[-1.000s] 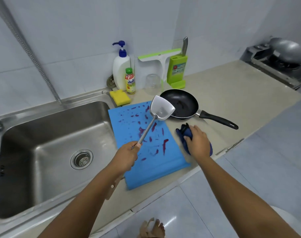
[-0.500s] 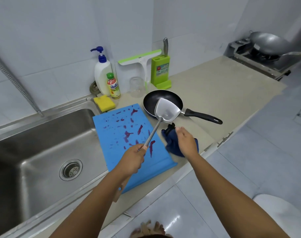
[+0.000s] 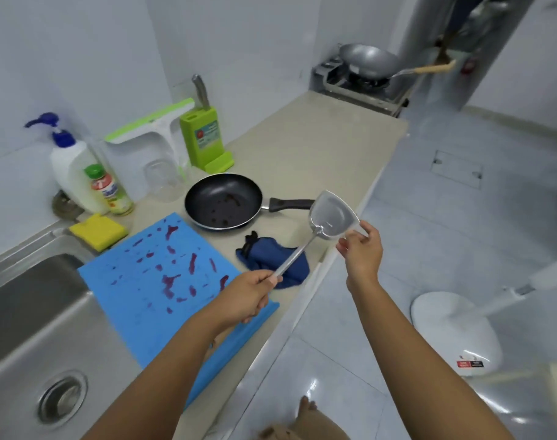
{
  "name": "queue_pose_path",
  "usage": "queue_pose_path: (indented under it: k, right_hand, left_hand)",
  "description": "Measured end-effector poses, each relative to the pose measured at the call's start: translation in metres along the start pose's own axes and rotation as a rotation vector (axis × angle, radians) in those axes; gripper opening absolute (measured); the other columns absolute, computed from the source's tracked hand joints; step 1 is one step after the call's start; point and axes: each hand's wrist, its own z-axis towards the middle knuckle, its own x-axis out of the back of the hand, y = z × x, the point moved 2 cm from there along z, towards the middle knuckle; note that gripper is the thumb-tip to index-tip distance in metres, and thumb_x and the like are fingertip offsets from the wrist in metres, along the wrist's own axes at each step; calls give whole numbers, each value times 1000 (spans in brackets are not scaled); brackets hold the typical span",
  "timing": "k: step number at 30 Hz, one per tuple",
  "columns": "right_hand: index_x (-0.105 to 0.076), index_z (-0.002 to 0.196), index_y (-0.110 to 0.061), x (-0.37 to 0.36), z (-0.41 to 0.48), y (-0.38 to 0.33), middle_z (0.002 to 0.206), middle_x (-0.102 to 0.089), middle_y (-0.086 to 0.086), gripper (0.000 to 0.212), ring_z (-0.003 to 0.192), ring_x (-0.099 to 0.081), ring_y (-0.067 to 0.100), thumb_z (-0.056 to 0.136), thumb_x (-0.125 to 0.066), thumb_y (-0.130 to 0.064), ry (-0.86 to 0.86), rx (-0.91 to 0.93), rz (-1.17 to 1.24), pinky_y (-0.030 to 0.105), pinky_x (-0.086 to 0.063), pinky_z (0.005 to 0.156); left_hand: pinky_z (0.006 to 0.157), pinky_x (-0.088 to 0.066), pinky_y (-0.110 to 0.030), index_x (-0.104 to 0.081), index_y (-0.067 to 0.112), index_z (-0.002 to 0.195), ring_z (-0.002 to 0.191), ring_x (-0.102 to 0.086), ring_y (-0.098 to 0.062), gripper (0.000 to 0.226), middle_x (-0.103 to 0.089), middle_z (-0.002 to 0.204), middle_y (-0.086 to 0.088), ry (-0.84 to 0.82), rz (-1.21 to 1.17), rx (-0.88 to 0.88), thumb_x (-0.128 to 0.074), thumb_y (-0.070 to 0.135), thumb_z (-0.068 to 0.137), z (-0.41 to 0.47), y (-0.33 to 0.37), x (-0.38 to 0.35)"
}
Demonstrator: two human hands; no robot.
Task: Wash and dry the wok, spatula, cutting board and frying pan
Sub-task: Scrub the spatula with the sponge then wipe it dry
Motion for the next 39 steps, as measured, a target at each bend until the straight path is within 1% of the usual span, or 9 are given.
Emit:
queue_pose_path:
  k: [6,9,12,16,22,25,30,35,39]
  right_hand:
    - [-58,116,-15,58,69,-18,96,-65,11,25,73,-65,20,96,-52,-1,149,8,59,21,-57,67]
    - [-59,114,-15,80,121,-31,96,-65,12,23,73,-65,21,96,-53,-1,192,19,65,23,-57,69]
    - [-58,111,-15,103,179,-52,95,-65,12,21,73,-65,22,96,-53,-1,214,19,33,23,-57,67]
    - [-60,109,-15,136,266,-85,97,-66,13,21,69,-66,20,95,-54,-1,220,17,-3,26,-58,70]
    - [-60,109,-12,168,383,-113,100,-65,14,20,65,-64,19,95,-53,1,233,-5,-69,25,-58,66]
    - [-61,107,-15,168,439,-119,99,-66,13,20,63,-65,16,95,-54,0,233,-32,-75,33,-60,76]
    - [-61,106,-19,150,536,-144,95,-66,8,20,69,-67,17,95,-55,-3,215,-12,-85,32,-59,78]
    - [-61,108,-18,114,645,-178,97,-68,11,21,71,-70,20,95,-54,-3,186,21,-74,24,-56,67]
    - [-60,107,-18,77,731,-213,98,-68,13,21,72,-70,21,95,-55,-2,159,46,-53,23,-57,67]
  left_hand:
    - [39,-27,-20,-64,12,110,41,-35,-8,26,-51,54,3,-101,123,-45,-45,29,102,68,44,-39]
    - [40,-29,-22,-67,20,107,45,-36,-11,24,-54,56,3,-141,129,-62,-47,32,101,114,71,-69]
    - [40,-29,-21,-67,27,104,48,-39,-12,20,-56,57,4,-122,136,-82,-48,32,100,165,98,-107]
    - [42,-35,-23,-66,26,107,48,-42,-13,21,-63,68,2,-125,147,-94,-48,33,100,230,139,-166]
    - [46,-40,-18,-64,21,109,54,-49,-9,29,-64,81,2,-93,317,-112,-44,40,101,323,195,-225]
    - [49,-41,-16,-64,14,104,56,-51,-8,36,-65,81,3,-80,404,-125,-41,41,102,374,216,-238]
    - [51,-41,-21,-65,15,102,54,-48,-9,35,-65,78,4,-51,432,-131,-41,41,102,470,252,-248]
    - [59,-42,-23,-62,27,86,57,-51,-9,31,-66,74,7,-7,486,-193,-41,44,101,581,306,-234]
    - [59,-43,-23,-66,20,97,57,-52,-8,33,-67,74,4,46,500,-222,-41,41,102,662,360,-223]
